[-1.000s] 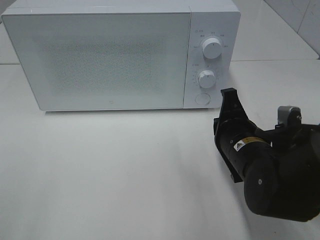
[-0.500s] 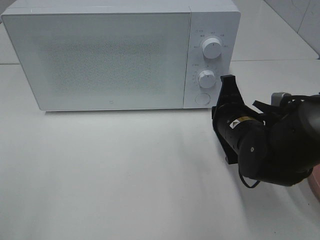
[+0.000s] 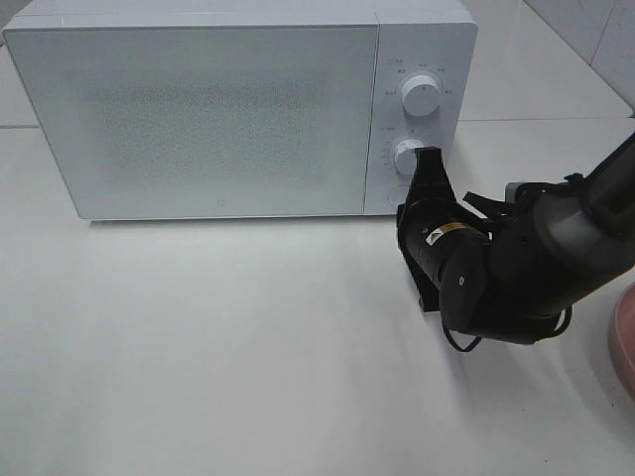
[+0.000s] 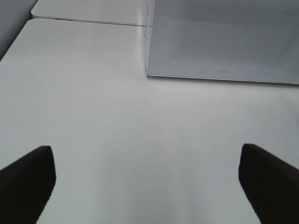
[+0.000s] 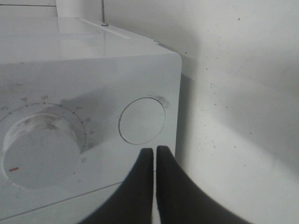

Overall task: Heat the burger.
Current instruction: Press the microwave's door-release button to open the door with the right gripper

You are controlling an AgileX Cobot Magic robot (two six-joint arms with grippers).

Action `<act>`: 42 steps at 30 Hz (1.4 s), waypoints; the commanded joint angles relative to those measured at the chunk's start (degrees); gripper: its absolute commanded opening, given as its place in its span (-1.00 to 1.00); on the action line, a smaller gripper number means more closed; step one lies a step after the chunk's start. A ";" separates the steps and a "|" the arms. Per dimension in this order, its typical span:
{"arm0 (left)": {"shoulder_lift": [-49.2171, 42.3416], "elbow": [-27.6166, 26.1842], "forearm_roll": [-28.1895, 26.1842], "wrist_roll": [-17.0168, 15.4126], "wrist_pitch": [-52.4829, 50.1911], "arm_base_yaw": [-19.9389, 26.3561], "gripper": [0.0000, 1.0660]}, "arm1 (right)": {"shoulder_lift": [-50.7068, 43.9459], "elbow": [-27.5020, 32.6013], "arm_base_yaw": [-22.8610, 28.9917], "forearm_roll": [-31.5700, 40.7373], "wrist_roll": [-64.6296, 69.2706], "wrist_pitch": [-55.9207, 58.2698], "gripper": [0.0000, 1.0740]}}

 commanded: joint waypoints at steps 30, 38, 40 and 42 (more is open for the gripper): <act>-0.46 0.06 -0.40 -0.34 0.06 0.06 0.87 | 5.10 -6.59 -4.01 -1.95 2.06 -1.55 -1.00; -0.46 0.06 -0.40 -0.34 0.06 0.06 0.87 | 5.10 -8.37 -4.30 -3.44 1.95 -0.06 -1.00; -0.46 0.06 -0.40 -0.34 0.06 0.06 0.87 | 5.10 -8.37 -4.30 -2.98 1.95 0.17 -1.00; -0.46 0.06 -0.40 -0.34 0.06 0.06 0.87 | 5.10 -8.37 -4.30 -2.98 1.95 -0.29 -1.00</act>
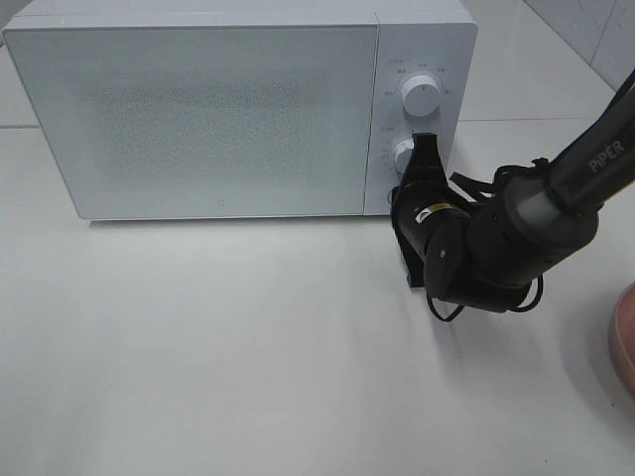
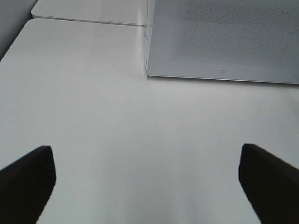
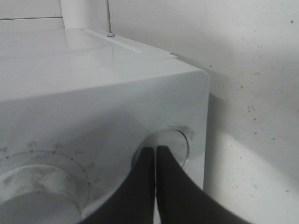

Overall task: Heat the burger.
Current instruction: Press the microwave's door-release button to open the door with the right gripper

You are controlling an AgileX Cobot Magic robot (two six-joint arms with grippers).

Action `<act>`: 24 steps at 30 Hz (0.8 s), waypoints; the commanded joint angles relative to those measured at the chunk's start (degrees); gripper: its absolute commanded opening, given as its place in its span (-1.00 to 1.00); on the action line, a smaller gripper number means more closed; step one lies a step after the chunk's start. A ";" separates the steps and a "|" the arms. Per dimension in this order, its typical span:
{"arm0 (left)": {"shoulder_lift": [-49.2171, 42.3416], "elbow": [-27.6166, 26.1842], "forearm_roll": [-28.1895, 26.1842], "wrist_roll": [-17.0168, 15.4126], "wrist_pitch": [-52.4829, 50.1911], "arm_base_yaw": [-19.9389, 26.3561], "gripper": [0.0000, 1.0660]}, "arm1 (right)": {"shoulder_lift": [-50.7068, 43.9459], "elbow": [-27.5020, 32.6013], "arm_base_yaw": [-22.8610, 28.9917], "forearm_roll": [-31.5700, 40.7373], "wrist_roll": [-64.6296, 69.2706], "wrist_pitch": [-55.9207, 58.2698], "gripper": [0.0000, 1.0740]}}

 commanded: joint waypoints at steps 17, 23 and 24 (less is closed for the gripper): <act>-0.46 0.06 -0.40 -0.34 0.06 0.06 0.87 | -0.11 -2.69 -1.60 0.17 -1.78 -8.14 -1.00; -0.46 0.06 -0.40 -0.34 0.06 0.06 0.87 | 0.11 -3.15 -2.29 0.17 -2.18 -8.71 -1.00; -0.46 0.06 -0.40 -0.34 0.06 0.06 0.87 | 0.92 -4.24 -2.29 0.17 -2.81 -8.82 -1.00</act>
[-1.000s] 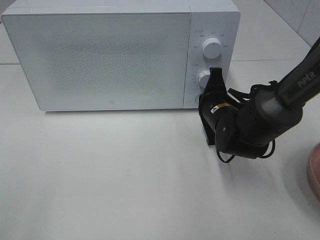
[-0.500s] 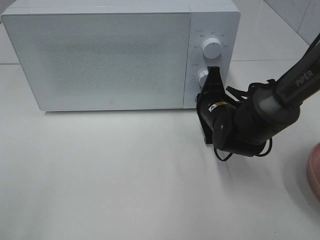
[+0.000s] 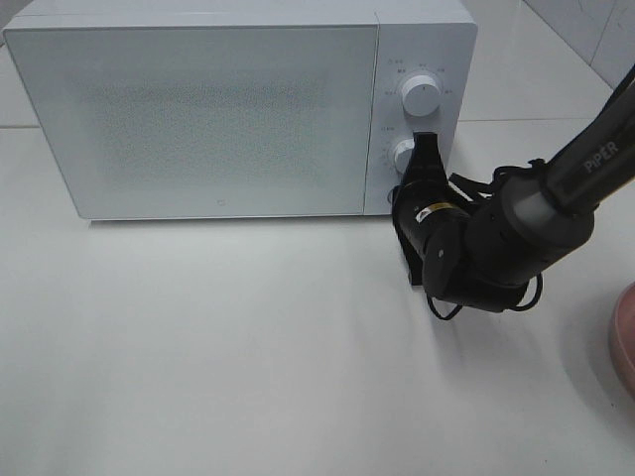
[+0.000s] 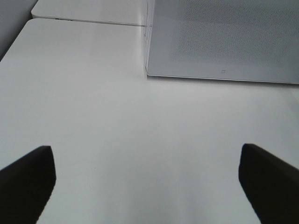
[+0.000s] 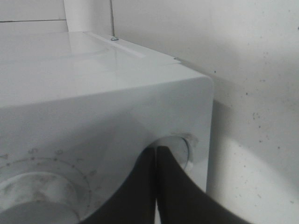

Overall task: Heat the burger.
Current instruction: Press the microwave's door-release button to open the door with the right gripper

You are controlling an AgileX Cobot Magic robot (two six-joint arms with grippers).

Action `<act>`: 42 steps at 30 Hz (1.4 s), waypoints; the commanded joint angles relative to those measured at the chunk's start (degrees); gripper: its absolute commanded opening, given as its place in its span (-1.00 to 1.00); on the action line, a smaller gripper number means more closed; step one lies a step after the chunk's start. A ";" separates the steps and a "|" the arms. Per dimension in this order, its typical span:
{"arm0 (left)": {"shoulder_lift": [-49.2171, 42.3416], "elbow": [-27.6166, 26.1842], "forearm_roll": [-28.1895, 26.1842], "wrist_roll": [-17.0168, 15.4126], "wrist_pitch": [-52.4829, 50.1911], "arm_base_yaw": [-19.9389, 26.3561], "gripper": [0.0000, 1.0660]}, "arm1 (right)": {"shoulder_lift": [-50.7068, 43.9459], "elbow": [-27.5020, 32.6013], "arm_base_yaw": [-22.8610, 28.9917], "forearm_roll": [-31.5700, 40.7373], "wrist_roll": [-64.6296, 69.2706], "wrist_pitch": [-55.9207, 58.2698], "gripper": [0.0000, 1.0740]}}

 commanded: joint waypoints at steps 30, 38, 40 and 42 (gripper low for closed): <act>-0.46 0.06 -0.40 -0.34 0.06 0.06 0.87 | 1.09 -4.13 -2.86 1.60 -2.29 -4.58 -1.00; -0.46 0.06 -0.40 -0.34 0.06 0.06 0.87 | -1.95 -0.63 -2.86 -3.09 -2.06 -0.29 -1.00; -0.46 0.06 -0.40 -0.34 0.06 0.06 0.87 | -2.81 0.17 -2.86 -3.84 -1.89 1.66 -1.00; -0.46 0.06 -0.40 -0.34 0.06 0.06 0.87 | -3.15 0.57 -2.86 -4.47 -1.89 2.46 -1.00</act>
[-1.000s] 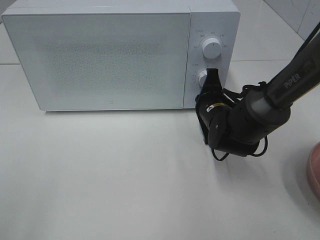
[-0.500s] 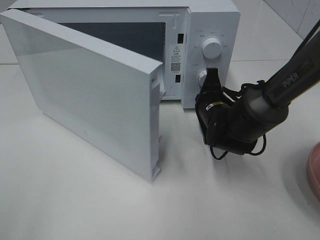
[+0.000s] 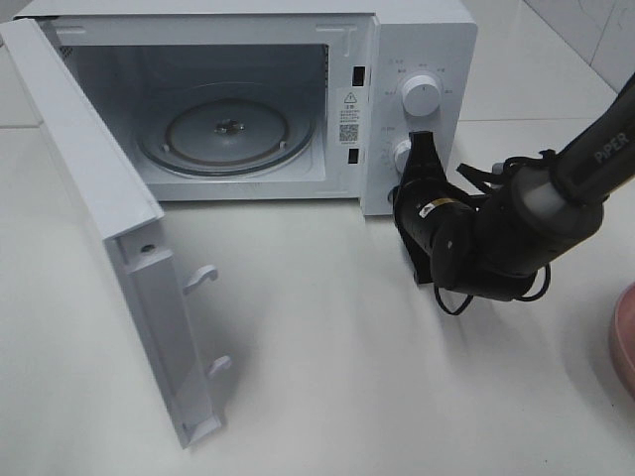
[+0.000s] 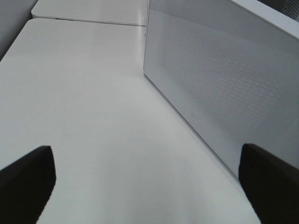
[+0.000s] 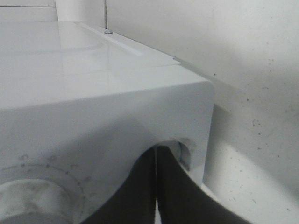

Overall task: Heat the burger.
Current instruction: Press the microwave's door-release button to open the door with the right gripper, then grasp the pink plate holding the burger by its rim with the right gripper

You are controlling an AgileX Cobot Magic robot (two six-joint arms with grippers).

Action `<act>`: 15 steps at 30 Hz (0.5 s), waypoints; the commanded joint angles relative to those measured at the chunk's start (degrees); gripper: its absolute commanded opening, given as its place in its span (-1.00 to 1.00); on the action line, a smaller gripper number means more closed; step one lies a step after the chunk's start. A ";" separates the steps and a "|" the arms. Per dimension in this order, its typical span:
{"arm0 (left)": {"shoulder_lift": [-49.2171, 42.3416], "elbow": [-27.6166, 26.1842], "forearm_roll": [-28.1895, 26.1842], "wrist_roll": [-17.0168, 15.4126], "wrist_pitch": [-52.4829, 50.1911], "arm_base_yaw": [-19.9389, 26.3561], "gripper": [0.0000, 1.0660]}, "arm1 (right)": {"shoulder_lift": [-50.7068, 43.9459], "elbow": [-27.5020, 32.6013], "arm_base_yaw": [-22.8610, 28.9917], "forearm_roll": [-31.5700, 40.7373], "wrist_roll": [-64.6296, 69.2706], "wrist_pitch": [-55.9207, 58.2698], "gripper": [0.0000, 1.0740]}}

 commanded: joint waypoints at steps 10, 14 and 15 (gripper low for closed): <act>-0.46 0.06 -0.40 -0.34 0.06 0.06 0.87 | -8.31 5.56 -1.09 -7.33 -1.72 9.97 -1.00; -0.46 0.06 -0.40 -0.34 0.06 0.06 0.87 | -11.00 7.45 -1.09 -7.28 -4.87 12.83 -1.00; -0.46 0.06 -0.40 -0.34 0.06 0.06 0.87 | -12.72 8.59 -1.09 -7.28 -7.68 14.95 -1.00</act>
